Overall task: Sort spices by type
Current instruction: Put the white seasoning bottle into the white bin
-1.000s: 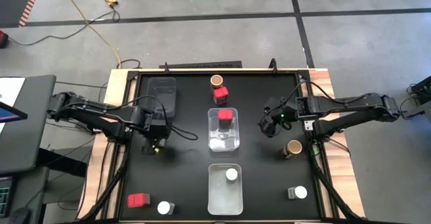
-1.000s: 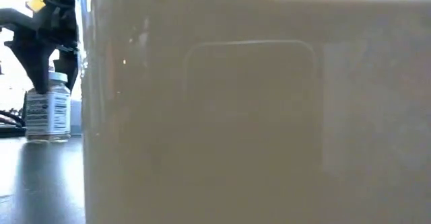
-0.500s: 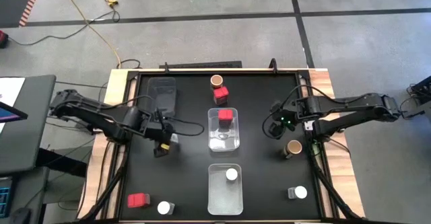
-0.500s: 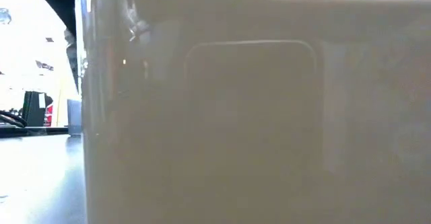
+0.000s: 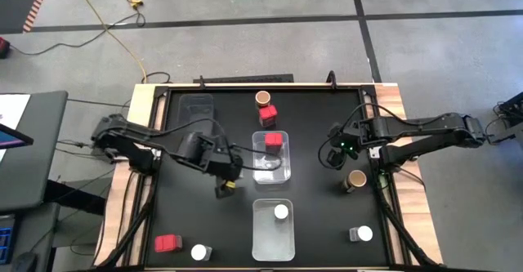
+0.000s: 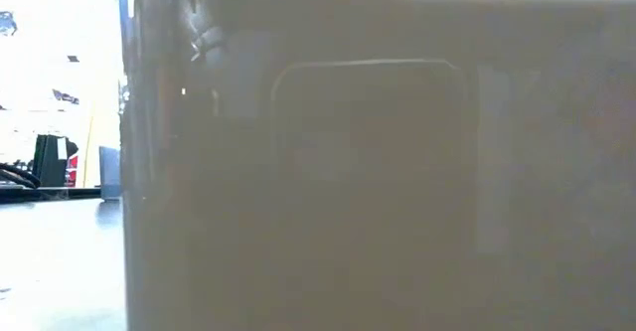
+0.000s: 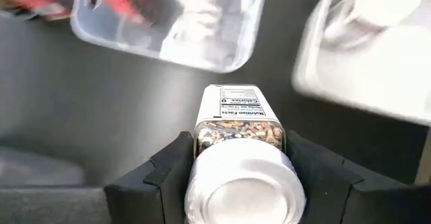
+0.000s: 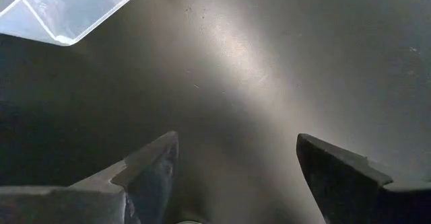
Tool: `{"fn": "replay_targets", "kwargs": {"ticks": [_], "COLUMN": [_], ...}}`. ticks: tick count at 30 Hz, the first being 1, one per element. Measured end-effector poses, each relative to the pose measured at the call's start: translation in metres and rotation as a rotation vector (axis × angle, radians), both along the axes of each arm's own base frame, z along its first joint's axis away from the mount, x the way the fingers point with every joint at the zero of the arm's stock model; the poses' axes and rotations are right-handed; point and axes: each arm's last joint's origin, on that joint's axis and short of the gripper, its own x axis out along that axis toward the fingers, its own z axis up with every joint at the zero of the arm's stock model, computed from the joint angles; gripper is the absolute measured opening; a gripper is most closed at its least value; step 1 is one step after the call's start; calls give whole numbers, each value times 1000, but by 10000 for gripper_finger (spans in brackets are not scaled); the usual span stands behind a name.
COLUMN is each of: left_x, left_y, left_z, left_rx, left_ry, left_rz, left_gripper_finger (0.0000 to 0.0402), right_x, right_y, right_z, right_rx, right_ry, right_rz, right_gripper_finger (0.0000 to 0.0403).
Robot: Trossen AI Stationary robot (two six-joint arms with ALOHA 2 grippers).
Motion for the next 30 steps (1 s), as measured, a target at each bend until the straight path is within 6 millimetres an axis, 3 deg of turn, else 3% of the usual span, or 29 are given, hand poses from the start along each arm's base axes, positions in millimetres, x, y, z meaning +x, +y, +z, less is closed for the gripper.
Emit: {"fn": "replay_targets", "kwargs": {"ticks": [9, 17, 23, 30], "left_x": [51, 87, 92, 93], "left_y": [-28, -61, -73, -78], "left_z": [22, 12, -13, -19], "left_rx": [-50, -93, -145, -145], "left_ry": [20, 15, 120, 141], "left_rz": [-59, -144, -119, -98], "left_gripper_finger": [204, 204, 204, 204], "right_x": [0, 0, 0, 0], "right_y": [0, 0, 0, 0], "right_z": [0, 0, 0, 0], "right_rx": [0, 0, 0, -1], "right_ry": [-1, -1, 0, 0], "right_rz": [0, 0, 0, -2], "right_gripper_finger": [329, 329, 329, 329]}}
